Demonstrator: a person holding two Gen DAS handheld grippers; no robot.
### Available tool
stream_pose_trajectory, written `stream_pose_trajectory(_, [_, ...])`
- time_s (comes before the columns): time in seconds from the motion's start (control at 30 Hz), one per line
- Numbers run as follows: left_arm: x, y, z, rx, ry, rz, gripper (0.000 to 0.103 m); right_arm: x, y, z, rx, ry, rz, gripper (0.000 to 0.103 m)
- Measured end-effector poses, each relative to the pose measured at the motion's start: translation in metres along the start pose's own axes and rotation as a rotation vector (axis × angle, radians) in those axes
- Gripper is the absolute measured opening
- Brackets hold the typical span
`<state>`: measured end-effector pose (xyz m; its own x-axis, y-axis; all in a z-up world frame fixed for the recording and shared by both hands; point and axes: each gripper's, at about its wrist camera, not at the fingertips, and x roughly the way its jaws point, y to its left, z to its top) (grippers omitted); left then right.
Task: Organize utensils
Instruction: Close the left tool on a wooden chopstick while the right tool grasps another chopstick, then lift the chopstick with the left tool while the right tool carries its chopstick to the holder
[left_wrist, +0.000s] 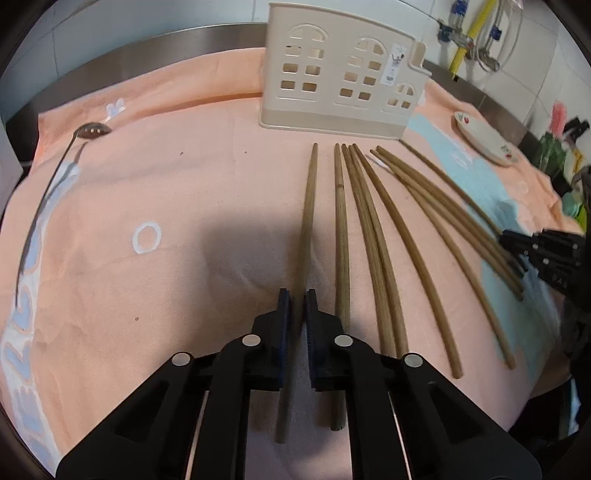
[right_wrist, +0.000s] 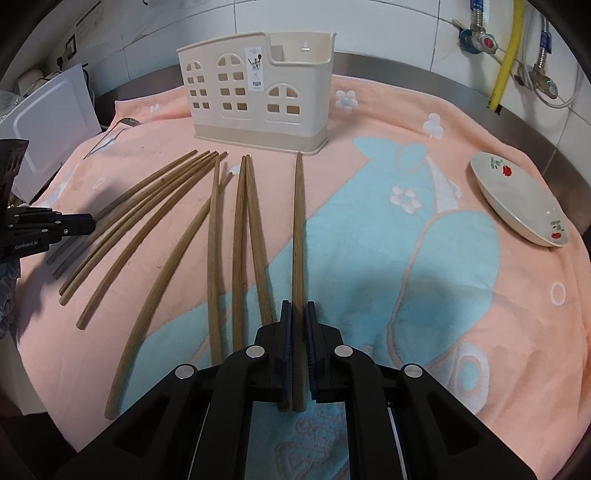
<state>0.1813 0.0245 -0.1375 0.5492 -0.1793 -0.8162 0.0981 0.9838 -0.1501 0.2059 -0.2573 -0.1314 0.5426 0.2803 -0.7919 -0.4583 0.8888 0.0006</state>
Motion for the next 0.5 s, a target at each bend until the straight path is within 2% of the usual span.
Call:
stream_pose_trajectory(0.23, [-0.017, -0.004, 0.001, 0.005, -0.038, 0.001, 0.006, -0.035, 0.006, 0.012, -0.001, -0.100, -0.023, 0.007])
stream_pose_trajectory(0.5, [-0.057, -0.010, 0.012, 0.020, -0.139, -0.003, 0.006, -0.081, 0.017, 0.038, -0.015, -0.224, -0.026, 0.007])
